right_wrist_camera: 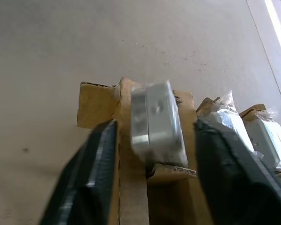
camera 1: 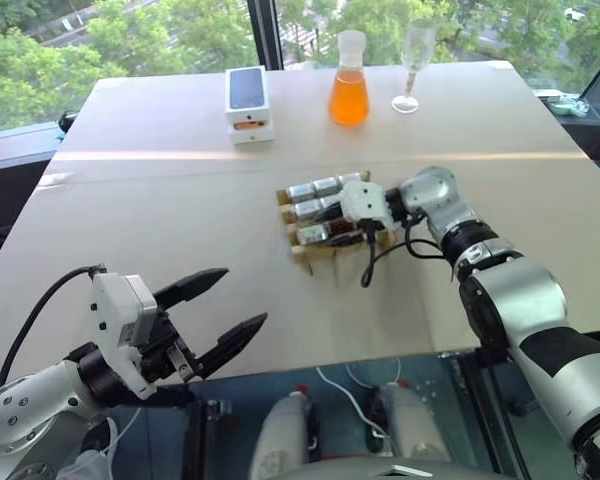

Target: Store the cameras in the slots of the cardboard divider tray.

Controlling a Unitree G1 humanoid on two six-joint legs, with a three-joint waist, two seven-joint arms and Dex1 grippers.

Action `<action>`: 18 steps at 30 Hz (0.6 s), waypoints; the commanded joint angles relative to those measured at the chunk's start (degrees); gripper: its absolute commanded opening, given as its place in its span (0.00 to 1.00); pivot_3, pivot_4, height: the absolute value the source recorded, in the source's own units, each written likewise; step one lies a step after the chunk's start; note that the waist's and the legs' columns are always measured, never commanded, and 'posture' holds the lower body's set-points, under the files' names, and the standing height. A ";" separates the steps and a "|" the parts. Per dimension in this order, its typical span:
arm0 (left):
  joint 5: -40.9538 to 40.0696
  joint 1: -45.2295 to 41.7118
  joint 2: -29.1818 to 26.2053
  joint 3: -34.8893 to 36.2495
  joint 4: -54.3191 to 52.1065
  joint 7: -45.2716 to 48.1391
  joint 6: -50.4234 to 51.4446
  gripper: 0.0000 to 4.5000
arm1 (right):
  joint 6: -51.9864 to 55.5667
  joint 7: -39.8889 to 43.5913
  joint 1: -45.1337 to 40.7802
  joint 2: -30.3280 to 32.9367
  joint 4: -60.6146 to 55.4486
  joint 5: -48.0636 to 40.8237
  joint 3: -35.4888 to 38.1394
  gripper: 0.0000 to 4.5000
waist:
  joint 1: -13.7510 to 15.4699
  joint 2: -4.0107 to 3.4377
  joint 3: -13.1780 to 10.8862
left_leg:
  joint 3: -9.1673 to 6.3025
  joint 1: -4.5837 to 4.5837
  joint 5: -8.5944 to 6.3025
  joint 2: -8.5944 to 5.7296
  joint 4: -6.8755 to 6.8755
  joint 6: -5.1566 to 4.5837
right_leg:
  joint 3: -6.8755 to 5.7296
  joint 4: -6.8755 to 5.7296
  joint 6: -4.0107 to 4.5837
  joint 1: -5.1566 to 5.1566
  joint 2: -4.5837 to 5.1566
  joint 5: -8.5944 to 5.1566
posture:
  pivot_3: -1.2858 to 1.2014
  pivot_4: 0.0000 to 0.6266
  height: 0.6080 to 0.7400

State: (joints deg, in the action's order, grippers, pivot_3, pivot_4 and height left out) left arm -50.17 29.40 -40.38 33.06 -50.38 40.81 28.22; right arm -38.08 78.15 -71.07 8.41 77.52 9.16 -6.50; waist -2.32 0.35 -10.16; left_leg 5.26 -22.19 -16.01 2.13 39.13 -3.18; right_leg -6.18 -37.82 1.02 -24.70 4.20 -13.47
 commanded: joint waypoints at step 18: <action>1.78 -5.69 -1.03 -3.49 2.80 1.82 -0.78 1.00 | -1.16 -7.72 0.16 0.85 -2.41 2.27 -0.85 0.98 | 0.02 -0.01 -0.01 | 0.00 -0.01 0.00 0.00 -0.02 0.00 | -0.01 0.01 -0.01 0.00 0.00 0.01 | 0.52 0.24 1.00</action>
State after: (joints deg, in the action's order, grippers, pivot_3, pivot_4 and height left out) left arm -48.54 23.73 -41.08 29.77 -47.42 42.30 28.19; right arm -38.92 70.91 -70.59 9.04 77.34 11.55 -7.16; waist -2.31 0.35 -10.17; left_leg 5.27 -22.20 -16.01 2.13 39.11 -3.18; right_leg -6.19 -37.81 1.01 -24.70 4.19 -13.46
